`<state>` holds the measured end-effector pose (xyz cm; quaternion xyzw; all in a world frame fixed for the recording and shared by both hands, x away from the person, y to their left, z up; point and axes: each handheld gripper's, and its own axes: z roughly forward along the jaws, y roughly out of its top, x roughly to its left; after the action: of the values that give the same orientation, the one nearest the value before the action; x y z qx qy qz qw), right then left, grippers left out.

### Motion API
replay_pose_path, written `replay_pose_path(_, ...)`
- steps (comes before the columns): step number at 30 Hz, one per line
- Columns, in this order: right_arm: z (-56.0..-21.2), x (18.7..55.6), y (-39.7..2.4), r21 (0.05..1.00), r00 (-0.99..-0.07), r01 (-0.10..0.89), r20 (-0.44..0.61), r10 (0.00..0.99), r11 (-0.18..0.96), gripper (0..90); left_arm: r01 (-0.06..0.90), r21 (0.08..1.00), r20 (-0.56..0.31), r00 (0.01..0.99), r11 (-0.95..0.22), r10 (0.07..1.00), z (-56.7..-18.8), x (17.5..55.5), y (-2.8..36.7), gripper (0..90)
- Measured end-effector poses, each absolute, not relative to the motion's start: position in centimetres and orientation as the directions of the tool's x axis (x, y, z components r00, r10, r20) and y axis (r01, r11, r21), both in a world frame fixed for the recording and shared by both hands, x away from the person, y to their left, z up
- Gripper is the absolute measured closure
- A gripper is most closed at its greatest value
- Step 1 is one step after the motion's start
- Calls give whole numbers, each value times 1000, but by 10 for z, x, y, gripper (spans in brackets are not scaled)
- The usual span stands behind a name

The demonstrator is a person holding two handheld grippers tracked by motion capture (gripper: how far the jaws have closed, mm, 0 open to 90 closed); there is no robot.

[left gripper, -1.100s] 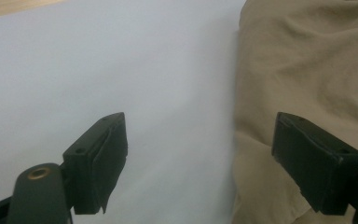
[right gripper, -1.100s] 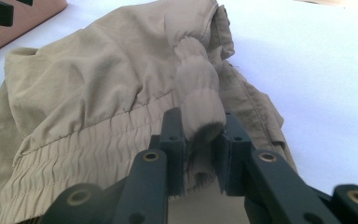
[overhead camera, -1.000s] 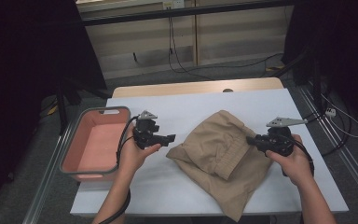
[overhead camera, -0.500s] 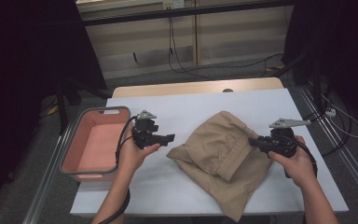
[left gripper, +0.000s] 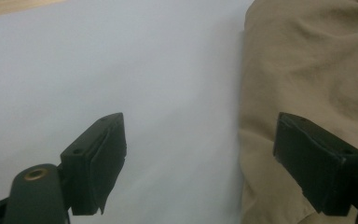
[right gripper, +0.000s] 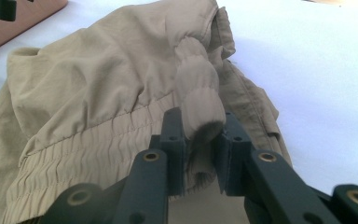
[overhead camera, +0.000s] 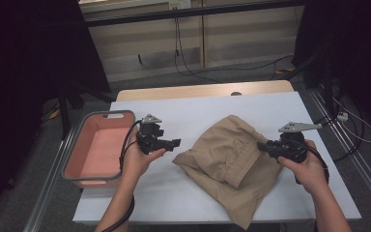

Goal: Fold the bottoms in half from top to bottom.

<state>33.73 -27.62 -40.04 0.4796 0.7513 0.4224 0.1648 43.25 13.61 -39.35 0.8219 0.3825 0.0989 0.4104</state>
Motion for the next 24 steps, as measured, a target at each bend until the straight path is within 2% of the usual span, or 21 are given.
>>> replay_pose_path(24,-393,333,-282,793,-487,581,158,859,183,755,551,748,-155,687,-370,710,-394,433,136,171)
